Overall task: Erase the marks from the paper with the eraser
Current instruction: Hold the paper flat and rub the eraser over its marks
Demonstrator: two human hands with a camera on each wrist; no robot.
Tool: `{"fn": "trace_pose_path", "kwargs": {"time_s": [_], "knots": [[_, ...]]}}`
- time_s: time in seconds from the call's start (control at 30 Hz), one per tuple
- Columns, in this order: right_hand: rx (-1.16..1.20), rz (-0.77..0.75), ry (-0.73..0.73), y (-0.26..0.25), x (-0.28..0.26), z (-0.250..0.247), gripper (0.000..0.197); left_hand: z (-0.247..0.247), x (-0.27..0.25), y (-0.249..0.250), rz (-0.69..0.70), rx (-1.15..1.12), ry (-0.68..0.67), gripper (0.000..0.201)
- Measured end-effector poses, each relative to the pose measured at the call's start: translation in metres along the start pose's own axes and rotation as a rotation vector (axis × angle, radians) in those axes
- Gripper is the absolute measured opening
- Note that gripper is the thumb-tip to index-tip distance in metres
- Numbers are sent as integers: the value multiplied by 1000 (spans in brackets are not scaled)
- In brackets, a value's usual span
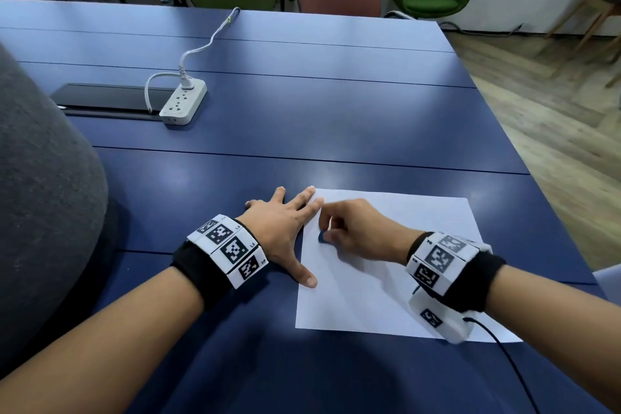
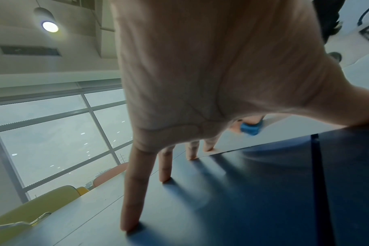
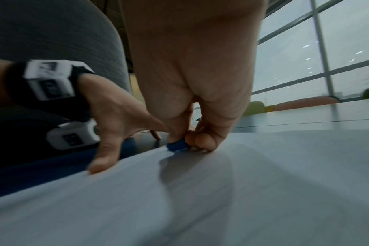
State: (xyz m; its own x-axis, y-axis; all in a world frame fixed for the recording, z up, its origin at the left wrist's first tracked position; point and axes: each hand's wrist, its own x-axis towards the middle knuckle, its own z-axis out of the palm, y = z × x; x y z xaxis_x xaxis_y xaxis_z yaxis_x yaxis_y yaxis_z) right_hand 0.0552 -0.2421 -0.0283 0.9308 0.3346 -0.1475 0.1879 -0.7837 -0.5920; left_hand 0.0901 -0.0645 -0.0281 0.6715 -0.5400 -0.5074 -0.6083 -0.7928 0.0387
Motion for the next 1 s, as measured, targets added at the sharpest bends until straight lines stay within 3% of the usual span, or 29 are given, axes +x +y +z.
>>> {"fn": "trace_pose_path", "kwargs": {"time_s": [0.07,0.23,0.4,0.53,0.6,0.77,0.93,1.0], "knots": [[-39,-21,-49,-2,2,-4,5,0,0,0,2,-5,-2,141],[15,54,94,7,8,-6,5,0,0,-1,-2,0,-4,142],[-20,-65,-205,1,-11,0,2,-1,0,1,-6,4,-13,142],[-17,-33,11,2,5,-1,2,0,1,-2,7,-12,1,142],[34,-29,41,3,2,3,3,1,2,-1,5,-10,-1,142],[-10,-101,-258,1,-18,0,11,0,1,0,-13,11,-23,142],[0,-14,16,1,-2,2,6,0,2,1,-6,14,-3,142],[22,-28,-34,1,-10,5,4,0,2,2,-11,24,-4,142]]}}
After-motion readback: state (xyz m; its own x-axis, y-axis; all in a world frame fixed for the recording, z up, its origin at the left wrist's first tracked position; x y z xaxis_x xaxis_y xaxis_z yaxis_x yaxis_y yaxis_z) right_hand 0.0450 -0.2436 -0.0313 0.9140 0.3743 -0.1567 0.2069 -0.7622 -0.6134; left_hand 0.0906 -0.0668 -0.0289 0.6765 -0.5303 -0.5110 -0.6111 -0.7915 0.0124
